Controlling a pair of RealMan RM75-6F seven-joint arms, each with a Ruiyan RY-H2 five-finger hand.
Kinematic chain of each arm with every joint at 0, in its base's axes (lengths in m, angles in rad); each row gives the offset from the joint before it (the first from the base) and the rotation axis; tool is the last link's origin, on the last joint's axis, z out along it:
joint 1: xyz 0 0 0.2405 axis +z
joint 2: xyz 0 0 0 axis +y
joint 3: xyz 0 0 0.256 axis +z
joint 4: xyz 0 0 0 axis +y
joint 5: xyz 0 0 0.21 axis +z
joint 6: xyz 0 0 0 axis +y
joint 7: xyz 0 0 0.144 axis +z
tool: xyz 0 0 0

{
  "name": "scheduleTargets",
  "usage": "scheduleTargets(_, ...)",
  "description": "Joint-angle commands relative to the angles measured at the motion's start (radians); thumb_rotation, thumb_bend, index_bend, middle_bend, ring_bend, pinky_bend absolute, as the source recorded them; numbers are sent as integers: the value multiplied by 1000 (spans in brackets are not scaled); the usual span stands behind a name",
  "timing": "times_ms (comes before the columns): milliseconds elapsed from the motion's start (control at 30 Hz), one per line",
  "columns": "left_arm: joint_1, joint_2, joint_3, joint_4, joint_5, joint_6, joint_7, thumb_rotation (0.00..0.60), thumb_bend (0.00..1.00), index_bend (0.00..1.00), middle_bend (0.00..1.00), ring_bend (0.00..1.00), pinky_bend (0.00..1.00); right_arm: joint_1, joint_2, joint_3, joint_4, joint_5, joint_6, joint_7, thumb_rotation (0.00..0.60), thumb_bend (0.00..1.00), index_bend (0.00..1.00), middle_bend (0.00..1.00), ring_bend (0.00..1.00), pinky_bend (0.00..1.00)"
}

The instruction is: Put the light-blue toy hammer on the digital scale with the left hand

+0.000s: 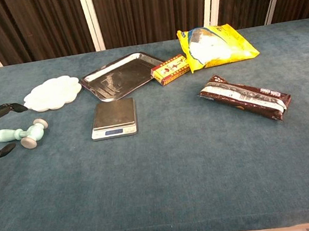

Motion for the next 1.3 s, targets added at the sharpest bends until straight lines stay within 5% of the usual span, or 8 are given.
scheduleTargets(33, -19, -31, -13, 53, -26, -21, -7, 600, 369, 173, 163, 979, 1000, 0, 1, 1, 1, 3, -1, 1, 600, 210, 0, 0, 0, 0)
scheduleTargets(533, -59, -122, -8, 262, -57, -71, -81, 600, 373, 344, 367, 981, 1000, 0, 2, 3, -1, 7, 3, 5, 600, 210, 0, 0, 0, 0)
scheduleTargets(900, -68, -209, -16, 412, -59, -11, -150, 600, 415, 623, 625, 998, 1000, -3, 5, 3, -2, 6, 10, 9, 600, 210, 0, 0, 0, 0)
scheduleTargets(1067, -72, -229, -36, 428, -63, 46, -199, 600, 467, 727, 731, 1000, 1000, -4, 6, 1, -3, 2, 12, 11, 600, 210, 0, 0, 0, 0)
scheduleTargets(1300, -95, -232, -73, 342, -77, 102, -210, 600, 493, 754, 757, 1000, 1000, -2, 5, -2, -3, -3, 8, 11, 600, 210, 0, 0, 0, 0)
